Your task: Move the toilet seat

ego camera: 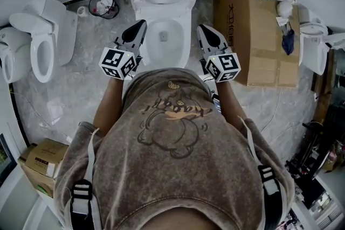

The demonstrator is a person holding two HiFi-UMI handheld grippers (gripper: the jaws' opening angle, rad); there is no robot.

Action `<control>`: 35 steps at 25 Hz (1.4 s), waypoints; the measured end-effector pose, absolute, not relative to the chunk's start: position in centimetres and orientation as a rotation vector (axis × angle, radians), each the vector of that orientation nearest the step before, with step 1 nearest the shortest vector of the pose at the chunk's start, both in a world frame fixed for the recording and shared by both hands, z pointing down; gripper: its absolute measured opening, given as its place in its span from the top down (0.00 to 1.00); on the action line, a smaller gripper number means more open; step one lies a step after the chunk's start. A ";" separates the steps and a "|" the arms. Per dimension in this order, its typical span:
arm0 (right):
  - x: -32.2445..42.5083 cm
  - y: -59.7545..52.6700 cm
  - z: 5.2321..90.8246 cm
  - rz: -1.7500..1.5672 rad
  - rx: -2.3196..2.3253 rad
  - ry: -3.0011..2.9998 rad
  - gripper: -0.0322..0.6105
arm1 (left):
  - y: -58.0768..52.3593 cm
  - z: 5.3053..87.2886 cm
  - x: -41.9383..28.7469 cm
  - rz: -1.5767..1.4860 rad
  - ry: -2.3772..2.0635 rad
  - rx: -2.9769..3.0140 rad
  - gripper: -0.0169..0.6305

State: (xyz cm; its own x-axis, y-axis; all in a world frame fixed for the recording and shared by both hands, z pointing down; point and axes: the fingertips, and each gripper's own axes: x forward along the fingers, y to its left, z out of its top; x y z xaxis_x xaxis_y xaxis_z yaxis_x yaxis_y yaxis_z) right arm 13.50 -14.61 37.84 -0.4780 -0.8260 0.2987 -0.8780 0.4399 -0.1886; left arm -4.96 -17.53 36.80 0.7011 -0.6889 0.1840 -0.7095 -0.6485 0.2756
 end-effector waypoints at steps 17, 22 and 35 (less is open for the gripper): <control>12.8 -15.3 38.0 0.490 1.461 -2.555 0.95 | -18.0 37.5 -5.5 0.087 -1.131 2.531 0.96; 12.9 -15.6 38.1 0.503 1.461 -2.556 0.95 | -18.2 37.5 -5.4 0.085 -1.130 2.519 0.96; 13.0 -16.2 37.9 0.506 1.472 -2.562 0.95 | -18.9 37.5 -6.0 0.072 -1.138 2.498 0.96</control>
State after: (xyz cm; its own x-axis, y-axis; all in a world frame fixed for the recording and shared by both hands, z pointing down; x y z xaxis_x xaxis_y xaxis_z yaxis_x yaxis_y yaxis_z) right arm 13.00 -16.20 37.94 -0.5100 -0.8108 0.2873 -0.8591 0.4635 -0.2169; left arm -5.95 -18.91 37.51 0.6685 -0.7146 0.2061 -0.7349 -0.5924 0.3300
